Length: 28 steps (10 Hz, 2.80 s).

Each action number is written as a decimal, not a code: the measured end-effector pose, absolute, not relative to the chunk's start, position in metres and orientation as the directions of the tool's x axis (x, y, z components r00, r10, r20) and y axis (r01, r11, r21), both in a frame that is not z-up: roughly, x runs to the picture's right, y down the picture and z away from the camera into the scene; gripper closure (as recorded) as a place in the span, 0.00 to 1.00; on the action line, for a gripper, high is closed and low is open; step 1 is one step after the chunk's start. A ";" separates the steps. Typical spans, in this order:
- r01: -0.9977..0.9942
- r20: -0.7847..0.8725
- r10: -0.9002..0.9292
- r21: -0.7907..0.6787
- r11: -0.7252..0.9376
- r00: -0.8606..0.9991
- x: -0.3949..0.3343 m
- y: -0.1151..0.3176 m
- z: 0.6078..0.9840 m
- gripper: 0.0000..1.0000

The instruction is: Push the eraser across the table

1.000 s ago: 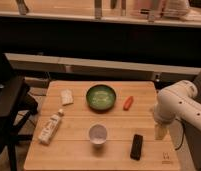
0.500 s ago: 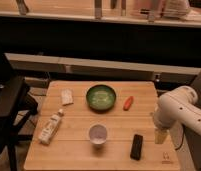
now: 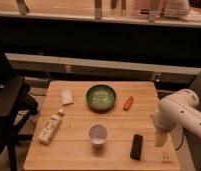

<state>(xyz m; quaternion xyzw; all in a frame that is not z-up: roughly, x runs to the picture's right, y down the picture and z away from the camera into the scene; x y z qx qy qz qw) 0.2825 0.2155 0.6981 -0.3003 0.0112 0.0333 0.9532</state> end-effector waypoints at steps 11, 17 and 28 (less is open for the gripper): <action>-0.077 -0.028 0.074 -0.574 0.816 0.997 0.272 0.224 0.698 0.20; -0.083 -0.024 0.084 -0.575 0.814 0.996 0.266 0.227 0.700 0.27; -0.106 -0.018 0.118 -0.583 0.805 0.993 0.260 0.238 0.706 0.61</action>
